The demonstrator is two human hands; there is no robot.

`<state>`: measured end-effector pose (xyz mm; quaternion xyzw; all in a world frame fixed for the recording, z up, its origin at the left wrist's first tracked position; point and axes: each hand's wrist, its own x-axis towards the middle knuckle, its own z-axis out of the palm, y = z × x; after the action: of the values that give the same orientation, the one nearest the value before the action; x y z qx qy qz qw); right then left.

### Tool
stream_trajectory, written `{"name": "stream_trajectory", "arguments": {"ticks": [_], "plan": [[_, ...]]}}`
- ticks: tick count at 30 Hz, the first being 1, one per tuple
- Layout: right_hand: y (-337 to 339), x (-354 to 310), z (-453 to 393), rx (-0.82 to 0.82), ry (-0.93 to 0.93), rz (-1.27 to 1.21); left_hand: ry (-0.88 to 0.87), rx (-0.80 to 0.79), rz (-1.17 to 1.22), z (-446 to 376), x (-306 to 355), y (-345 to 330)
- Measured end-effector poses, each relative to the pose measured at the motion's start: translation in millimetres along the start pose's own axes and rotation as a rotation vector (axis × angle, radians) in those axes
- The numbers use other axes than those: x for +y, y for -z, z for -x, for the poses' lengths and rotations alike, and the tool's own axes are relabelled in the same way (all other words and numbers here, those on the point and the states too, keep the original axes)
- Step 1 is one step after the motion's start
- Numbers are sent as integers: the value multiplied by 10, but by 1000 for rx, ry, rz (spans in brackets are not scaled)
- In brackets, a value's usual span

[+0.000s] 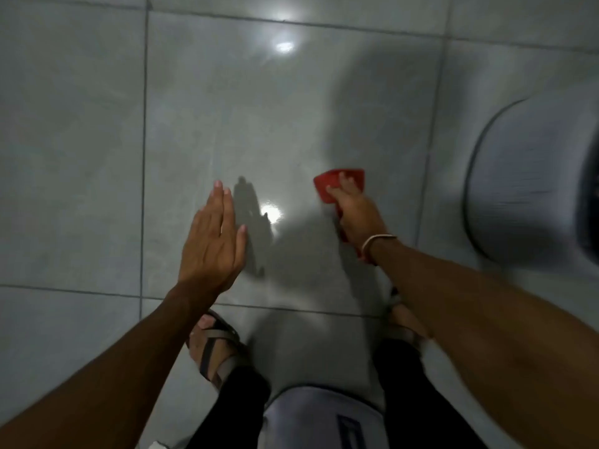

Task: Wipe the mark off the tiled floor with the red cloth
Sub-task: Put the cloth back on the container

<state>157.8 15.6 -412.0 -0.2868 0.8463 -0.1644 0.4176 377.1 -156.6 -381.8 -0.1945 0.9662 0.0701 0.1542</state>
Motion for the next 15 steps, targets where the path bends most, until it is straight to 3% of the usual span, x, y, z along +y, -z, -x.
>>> {"name": "stream_trajectory", "arguments": {"ticks": [3, 5, 9, 11, 13, 15], "plan": [[718, -354, 839, 86, -104, -454, 35, -36, 161, -6, 540, 757], [1335, -436, 1438, 236, -84, -595, 69, -45, 317, -198, 1047, 1282], [2496, -136, 2369, 593, 41, -432, -107, 134, 459, -668, 2231, 2026], [2909, 151, 2516, 685, 36, -325, -238, 191, 423, -953, 2815, 2197], [3073, 533, 2387, 671, -5, -183, -375, 221, 414, -1222, 3322, 2221], [3099, 896, 2203, 525, -89, 107, -453, 107, 311, -1393, 3672, 2087]]}}
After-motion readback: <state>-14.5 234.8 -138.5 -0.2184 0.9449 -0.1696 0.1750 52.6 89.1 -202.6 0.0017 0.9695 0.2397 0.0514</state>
